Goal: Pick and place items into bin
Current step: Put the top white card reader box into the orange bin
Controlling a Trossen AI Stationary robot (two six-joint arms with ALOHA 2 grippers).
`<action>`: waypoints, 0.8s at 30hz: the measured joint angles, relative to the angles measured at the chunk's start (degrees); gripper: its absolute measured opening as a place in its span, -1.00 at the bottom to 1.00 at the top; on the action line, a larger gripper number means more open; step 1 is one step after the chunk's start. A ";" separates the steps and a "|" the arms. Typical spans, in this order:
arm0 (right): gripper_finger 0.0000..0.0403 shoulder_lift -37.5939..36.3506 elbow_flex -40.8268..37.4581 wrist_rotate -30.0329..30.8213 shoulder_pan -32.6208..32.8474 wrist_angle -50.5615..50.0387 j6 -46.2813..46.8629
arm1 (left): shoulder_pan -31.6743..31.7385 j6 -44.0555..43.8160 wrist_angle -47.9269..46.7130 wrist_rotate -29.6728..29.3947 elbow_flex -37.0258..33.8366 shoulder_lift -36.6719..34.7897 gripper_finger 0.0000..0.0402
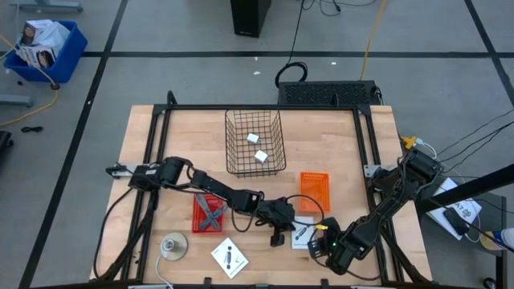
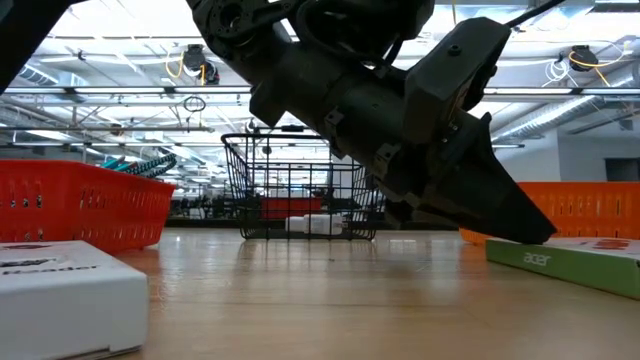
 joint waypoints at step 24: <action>-0.11 -0.01 -9.97 20.01 3.69 18.78 7.64 | -2.19 -3.04 -6.26 -8.19 -0.07 -0.14 -0.94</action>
